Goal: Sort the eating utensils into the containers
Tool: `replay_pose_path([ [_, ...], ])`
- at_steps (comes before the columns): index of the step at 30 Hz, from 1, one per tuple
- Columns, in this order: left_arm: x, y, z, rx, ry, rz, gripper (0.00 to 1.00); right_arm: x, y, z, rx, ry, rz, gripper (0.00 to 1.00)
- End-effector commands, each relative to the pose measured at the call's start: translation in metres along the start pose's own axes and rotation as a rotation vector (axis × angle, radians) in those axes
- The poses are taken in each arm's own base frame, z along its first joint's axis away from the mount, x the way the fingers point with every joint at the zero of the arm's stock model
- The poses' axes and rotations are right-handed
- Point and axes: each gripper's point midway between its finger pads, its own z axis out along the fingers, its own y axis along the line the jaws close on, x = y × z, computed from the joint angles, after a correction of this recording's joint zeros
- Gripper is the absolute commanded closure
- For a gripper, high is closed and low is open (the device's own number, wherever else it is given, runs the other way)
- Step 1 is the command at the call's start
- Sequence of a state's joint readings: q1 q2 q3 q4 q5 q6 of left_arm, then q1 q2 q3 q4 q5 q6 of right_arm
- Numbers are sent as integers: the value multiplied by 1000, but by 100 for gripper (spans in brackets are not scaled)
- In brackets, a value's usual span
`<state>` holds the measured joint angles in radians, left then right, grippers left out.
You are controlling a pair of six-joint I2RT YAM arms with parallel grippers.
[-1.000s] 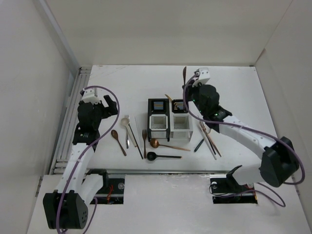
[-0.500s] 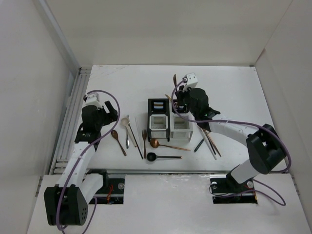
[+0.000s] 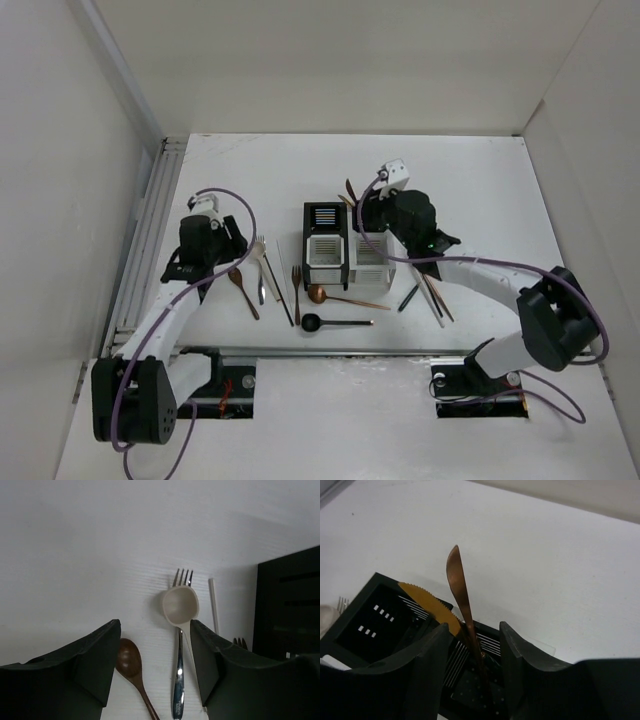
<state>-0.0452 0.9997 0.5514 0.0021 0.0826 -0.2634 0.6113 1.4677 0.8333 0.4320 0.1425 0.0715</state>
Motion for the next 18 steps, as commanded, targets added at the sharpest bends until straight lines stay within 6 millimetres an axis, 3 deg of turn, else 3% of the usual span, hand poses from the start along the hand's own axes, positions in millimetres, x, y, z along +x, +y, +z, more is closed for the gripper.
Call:
replay_pose_path([
  [1, 10, -29, 3, 123, 45, 60, 46, -36, 7, -13, -24, -93, 8, 49],
  [6, 33, -55, 10, 190, 141, 107, 46, -77, -2, -41, 38, -161, 22, 44],
  [12, 66, -39, 16, 60, 283, 23, 41, -99, -16, -69, 104, -201, 55, 42],
  [18, 91, -45, 19, 60, 365, 42, 43, -105, -16, -87, 102, -209, 66, 41],
])
